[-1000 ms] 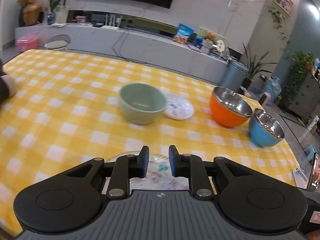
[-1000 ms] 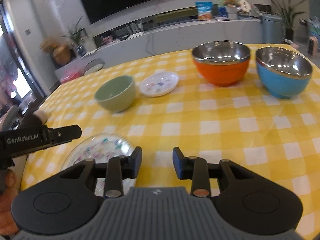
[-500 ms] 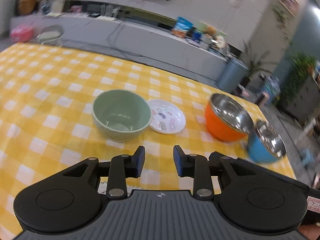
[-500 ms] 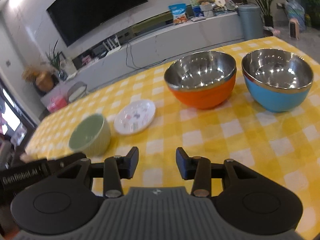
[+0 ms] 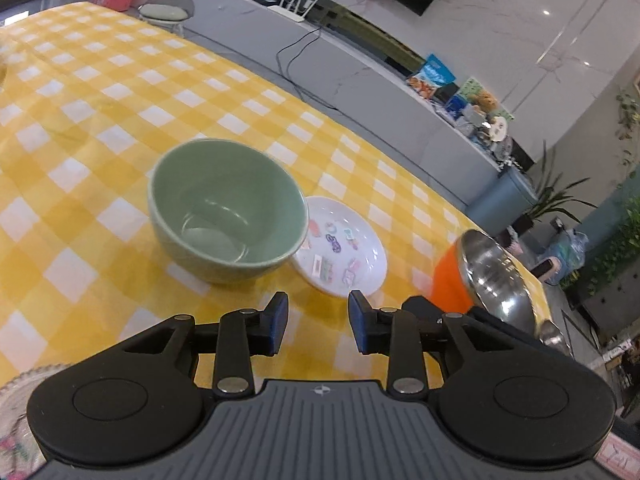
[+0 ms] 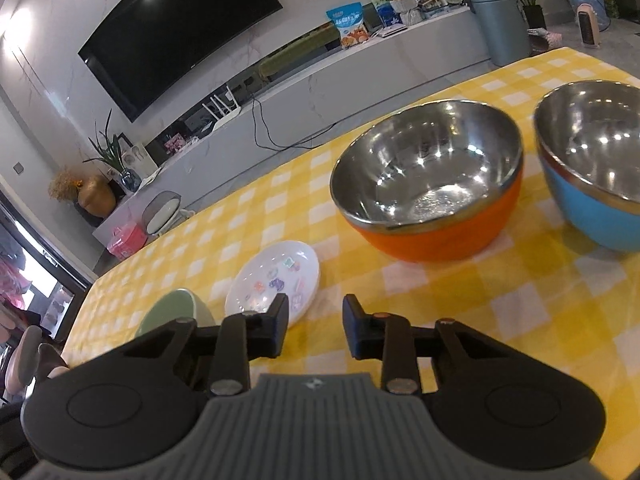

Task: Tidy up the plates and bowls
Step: 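Move both tools toward the small white sticker plate beside the green bowl, then close the left tool on the sticker plate rim while the right tool grips it too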

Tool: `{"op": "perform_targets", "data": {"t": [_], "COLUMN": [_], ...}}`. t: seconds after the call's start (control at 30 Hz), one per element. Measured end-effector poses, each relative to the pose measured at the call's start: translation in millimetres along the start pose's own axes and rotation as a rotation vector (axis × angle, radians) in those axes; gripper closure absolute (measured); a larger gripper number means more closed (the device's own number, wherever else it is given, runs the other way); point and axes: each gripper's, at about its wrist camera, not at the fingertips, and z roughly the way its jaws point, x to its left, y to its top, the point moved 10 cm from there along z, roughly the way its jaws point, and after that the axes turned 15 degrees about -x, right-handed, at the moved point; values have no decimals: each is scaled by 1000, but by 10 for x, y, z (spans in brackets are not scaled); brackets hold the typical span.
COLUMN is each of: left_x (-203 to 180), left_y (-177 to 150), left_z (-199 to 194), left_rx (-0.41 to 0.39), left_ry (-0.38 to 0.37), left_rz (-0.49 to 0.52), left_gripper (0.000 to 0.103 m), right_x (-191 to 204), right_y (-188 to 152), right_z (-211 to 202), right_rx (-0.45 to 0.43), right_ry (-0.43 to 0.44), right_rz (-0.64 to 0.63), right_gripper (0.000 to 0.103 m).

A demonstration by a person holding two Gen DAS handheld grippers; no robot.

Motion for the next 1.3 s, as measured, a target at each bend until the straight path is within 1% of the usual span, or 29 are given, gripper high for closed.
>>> {"op": "perform_targets", "data": {"t": [0.33,0.47,0.5,0.57,0.63,0.7,0.83,0.87,0.9,1.03,1.07,1.2,1.3], "left_x": [73,61,59,48,38,29,46,55,52,6,-1,8,11], "left_y": [-45,-42,-43,-42,-33,-24,-28,-29,-23,-19,-22,-47,-49], "left_z": [287,300,301,308,320,323,312,304,290,200,175,84,21], "left_rx": [1,-18,-20,-21,-20,-20,-14,-12,-14,-11,-7,9,2], "left_ry": [90,96,97,94,81,77,85,86,78,58,57,56,54], "left_rz": [-9,3,2,-2,-9,-7,-13,-16,-17,-16,-14,-9,-2], "left_gripper": [65,68,68,72,79,89,92,94,97,98,103,103,103], "right_x": [7,-27,-31,-39,-26,1,29,29,30,103,123,126,65], "right_y": [-45,-66,-60,-84,-100,-121,-121,-115,-107,-40,-22,-1,-22], "right_z": [277,363,392,424,435,436,403,388,371,252,222,68,13], "right_rx": [47,55,57,60,59,59,54,54,54,43,41,36,39], "right_ry": [29,37,41,46,64,82,73,68,63,75,74,65,44], "right_rz": [-6,8,8,9,16,14,-3,1,3,2,-2,-10,-1], "right_gripper": [79,79,81,87,90,100,102,103,103,103,103,103,103]}}
